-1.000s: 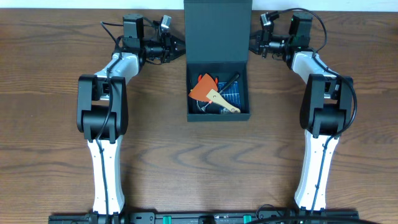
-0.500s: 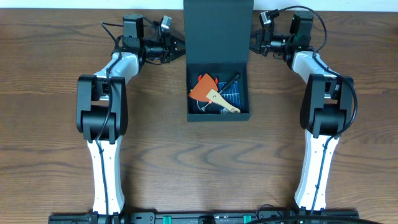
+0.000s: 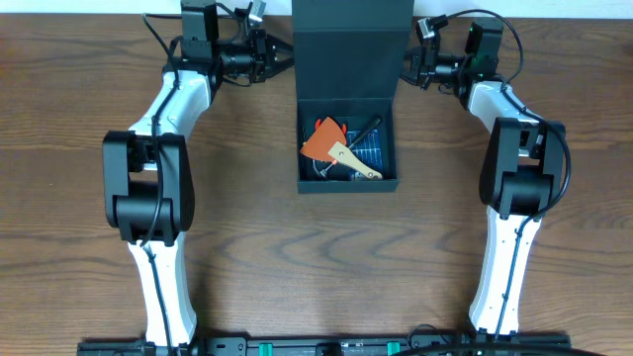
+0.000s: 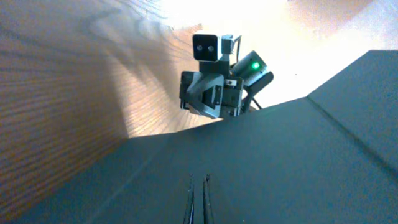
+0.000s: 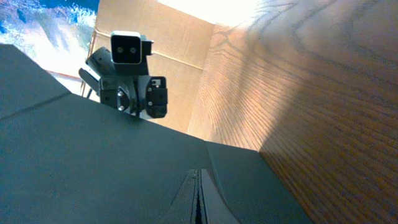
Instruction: Pack container
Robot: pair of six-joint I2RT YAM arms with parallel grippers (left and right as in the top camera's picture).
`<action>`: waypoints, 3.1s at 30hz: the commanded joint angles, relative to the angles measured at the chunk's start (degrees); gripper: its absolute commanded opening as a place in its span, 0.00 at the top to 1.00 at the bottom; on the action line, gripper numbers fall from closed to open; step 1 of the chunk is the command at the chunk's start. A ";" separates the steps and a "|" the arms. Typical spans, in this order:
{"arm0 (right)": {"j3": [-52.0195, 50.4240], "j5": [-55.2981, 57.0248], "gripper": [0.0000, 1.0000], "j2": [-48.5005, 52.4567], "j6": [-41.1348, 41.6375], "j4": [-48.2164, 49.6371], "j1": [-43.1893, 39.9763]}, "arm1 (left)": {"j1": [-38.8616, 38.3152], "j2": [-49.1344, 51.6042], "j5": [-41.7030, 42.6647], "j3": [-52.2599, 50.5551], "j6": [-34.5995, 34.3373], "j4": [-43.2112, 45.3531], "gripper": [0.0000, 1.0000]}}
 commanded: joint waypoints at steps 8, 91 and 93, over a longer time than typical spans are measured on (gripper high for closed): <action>1.20 -1.73 0.99 -0.07 -1.03 0.15 -0.57 | -1.55 -2.19 -1.38 1.18 10.47 -16.70 0.94; 4.35 17.35 0.98 -0.11 24.90 17.94 -4.81 | -27.54 -20.79 -67.49 0.81 16.50 -57.33 0.94; 4.96 19.47 0.98 -0.11 23.26 15.47 -4.85 | -27.32 -22.45 -67.80 0.81 16.48 -57.35 0.94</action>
